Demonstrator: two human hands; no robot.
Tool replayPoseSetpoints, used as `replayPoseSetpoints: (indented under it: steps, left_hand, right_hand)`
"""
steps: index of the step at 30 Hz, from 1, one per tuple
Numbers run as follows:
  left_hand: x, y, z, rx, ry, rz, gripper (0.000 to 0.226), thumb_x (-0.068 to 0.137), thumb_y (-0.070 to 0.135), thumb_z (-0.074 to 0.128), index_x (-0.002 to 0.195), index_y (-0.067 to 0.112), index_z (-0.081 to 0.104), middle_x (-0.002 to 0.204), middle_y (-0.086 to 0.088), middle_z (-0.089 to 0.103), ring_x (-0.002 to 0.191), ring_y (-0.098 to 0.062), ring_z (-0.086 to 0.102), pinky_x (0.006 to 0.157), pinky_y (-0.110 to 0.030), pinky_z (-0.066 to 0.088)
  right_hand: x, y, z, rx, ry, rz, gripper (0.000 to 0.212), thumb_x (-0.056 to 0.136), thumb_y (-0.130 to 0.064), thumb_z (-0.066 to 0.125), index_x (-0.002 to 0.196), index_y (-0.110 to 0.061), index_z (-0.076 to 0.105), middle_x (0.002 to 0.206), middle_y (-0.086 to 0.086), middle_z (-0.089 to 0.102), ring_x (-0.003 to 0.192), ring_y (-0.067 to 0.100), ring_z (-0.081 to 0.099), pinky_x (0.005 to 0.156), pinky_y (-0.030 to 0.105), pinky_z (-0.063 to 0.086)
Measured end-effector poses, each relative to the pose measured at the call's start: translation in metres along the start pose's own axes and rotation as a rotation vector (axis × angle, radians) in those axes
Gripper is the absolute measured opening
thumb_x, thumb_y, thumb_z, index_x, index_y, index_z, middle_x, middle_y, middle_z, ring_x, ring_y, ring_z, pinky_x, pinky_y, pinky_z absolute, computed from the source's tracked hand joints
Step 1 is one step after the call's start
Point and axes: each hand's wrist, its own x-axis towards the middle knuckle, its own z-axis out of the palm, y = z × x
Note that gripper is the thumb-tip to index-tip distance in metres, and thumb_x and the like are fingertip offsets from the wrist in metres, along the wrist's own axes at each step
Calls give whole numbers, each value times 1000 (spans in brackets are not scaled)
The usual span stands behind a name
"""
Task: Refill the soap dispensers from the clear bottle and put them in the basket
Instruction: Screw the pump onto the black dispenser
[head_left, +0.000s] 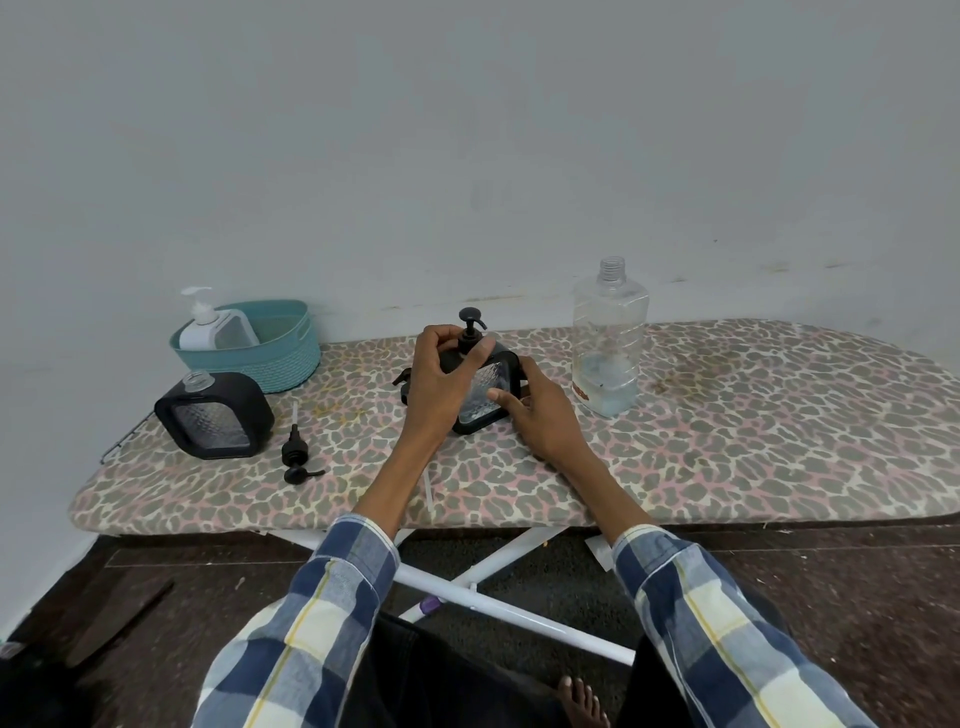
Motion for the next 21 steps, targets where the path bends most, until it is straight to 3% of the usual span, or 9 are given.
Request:
replayPoseSetpoints:
  steps: [5,9,12,15,18,21]
  left_hand:
    - [5,1,0,85,23,17,12,105,36,66,112,27,65,116,1,57,107,-6,62,91,-13,45]
    - [5,-1,-4,31,-35,4,22,110,29,56,128,18,63,129,-7,55,123,-17,62,108,-32,50]
    - [2,3,-7,-65,-14,-48,11,112,17,48,123,19,52,130,-13,57,124,-24,62,107,-34,51]
    - [-1,4,-8,-102,-8,-69,15,110,33,54,115,18,55,124,-15,64,119,-28,66,109,-43,52]
    - [-2,9,-5,16,17,-39,36,96,39,78,117,17,59,120,1,70,115,-9,67,99,-23,53]
    - [5,12,-3,170,71,-3,36,90,35,85,115,20,64,121,3,69,109,-1,65,87,-12,49]
  right_hand:
    - [1,1,1,-18,1,6,45,102,-42,67,141,-23,53,113,0,72,88,18,66,71,32,46]
    - [1,0,0,-17,-1,-4,48,102,-42,67,143,-22,52,121,1,72,98,20,69,78,35,54]
    - [0,-1,0,-15,-3,0,49,102,-41,67,144,-21,52,123,2,72,97,19,69,76,32,51]
    - [-1,-2,-1,-21,1,-6,48,102,-42,67,143,-22,52,120,0,72,97,18,68,76,33,51]
    - [-1,-4,-1,-33,1,5,48,102,-44,67,142,-22,52,114,-3,72,92,16,67,74,33,49]
    - [-3,-6,-1,-33,-12,4,53,101,-49,64,146,-26,50,121,-3,72,99,18,69,82,40,56]
